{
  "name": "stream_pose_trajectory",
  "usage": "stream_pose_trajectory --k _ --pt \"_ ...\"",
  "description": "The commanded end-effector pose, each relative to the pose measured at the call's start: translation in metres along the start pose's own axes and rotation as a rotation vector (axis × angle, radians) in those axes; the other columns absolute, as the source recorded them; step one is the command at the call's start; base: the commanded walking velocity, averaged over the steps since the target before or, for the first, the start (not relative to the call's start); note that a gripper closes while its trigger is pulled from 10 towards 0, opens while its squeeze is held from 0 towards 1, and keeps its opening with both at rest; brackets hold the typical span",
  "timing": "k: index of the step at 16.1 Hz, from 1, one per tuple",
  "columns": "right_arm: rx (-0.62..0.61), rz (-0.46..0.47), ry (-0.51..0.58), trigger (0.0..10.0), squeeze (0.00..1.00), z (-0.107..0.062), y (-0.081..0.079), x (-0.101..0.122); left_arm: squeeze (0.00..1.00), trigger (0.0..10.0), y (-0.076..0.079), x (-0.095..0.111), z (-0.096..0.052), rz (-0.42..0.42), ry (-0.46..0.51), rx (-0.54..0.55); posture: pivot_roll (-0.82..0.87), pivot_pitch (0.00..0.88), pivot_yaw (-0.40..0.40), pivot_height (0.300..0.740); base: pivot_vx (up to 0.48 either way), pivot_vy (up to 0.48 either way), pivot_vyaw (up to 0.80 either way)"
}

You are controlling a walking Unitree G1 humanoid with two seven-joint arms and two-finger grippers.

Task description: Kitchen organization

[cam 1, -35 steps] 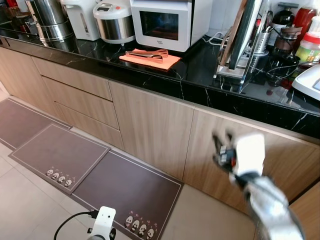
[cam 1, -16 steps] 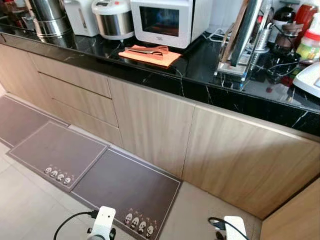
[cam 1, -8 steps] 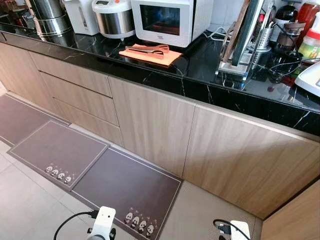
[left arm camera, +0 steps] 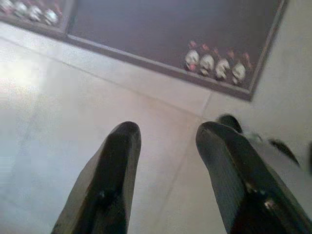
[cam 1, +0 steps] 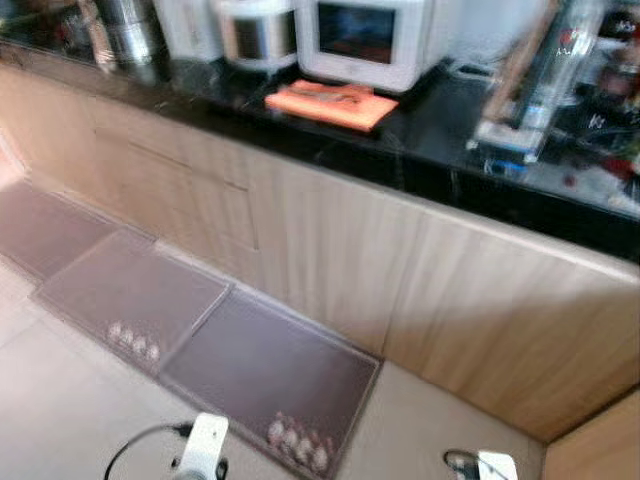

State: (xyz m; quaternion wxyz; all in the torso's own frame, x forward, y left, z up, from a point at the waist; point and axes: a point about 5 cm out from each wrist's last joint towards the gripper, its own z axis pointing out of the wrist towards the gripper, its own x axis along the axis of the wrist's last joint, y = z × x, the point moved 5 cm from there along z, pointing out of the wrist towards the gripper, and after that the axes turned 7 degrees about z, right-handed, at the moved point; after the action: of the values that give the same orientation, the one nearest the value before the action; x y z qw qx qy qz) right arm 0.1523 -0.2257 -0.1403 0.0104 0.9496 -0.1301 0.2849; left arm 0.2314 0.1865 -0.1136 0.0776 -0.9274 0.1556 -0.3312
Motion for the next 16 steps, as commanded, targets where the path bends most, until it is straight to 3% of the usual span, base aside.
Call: stream_pose_trajectory --k 1,4,10,13,16 --pt "-0.015 -0.002 -0.025 10.0 0.00 -0.003 0.007 -0.009 0.00 10.0 0.002 -0.006 -0.001 -0.006 -0.020 -0.006 -0.16 0.000 0.055 0.740 0.000 0.458 0.00" --pt "-0.012 -0.009 -0.039 10.0 0.00 -0.001 0.001 -0.008 0.00 10.0 0.002 -0.006 -0.001 -0.004 -0.021 -0.008 -0.16 0.000 0.055 0.740 0.000 0.000 0.00" --pt "0.016 0.008 -0.042 10.0 0.00 0.004 -0.024 -0.007 0.00 10.0 0.002 -0.006 -0.001 -0.007 -0.020 -0.007 -0.15 0.000 0.052 0.740 0.000 0.427 -0.22" --pt "0.004 0.017 -0.035 10.0 0.00 0.001 -0.013 -0.010 0.00 10.0 0.002 -0.006 -0.001 -0.009 -0.020 -0.006 -0.15 0.000 0.052 0.740 0.000 0.447 0.00" --pt "-0.003 0.016 -0.028 10.0 0.00 -0.002 0.000 -0.010 0.00 10.0 0.002 -0.005 -0.001 -0.011 -0.020 -0.005 -0.15 0.000 0.050 0.740 0.000 0.000 0.00"
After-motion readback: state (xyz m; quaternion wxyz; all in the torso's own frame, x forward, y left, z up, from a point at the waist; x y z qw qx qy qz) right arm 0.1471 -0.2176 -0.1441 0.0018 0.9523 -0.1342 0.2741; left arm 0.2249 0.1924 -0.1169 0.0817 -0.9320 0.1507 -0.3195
